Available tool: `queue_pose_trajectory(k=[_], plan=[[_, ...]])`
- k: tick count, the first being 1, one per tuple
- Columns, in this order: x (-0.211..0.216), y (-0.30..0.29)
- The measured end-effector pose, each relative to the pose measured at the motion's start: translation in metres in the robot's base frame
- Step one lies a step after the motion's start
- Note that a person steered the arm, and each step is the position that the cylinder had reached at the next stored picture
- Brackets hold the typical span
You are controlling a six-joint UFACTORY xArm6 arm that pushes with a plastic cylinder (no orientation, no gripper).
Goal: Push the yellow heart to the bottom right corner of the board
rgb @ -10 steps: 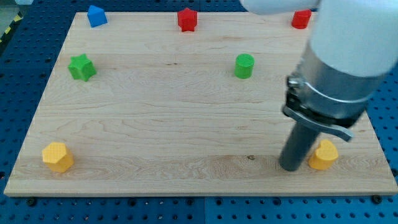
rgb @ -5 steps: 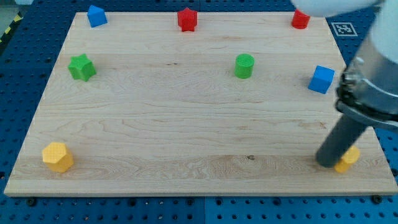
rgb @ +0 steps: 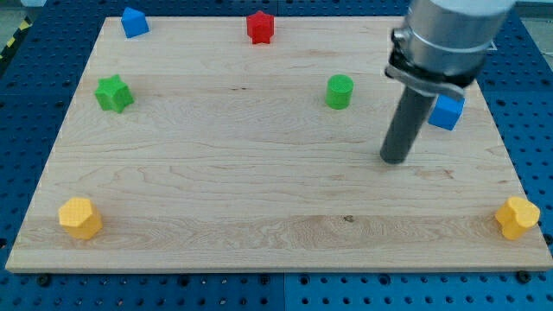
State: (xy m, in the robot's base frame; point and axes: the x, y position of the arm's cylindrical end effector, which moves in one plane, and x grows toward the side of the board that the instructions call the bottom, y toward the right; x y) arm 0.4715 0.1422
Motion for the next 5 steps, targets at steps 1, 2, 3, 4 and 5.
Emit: queue_pose_trajectory(k=[1,2,3,4,5], plan=[[-0.032,0.000],[-0.058,0.000],[-0.102,0.000],[-0.129,-0.004],[-0.135,-0.048]])
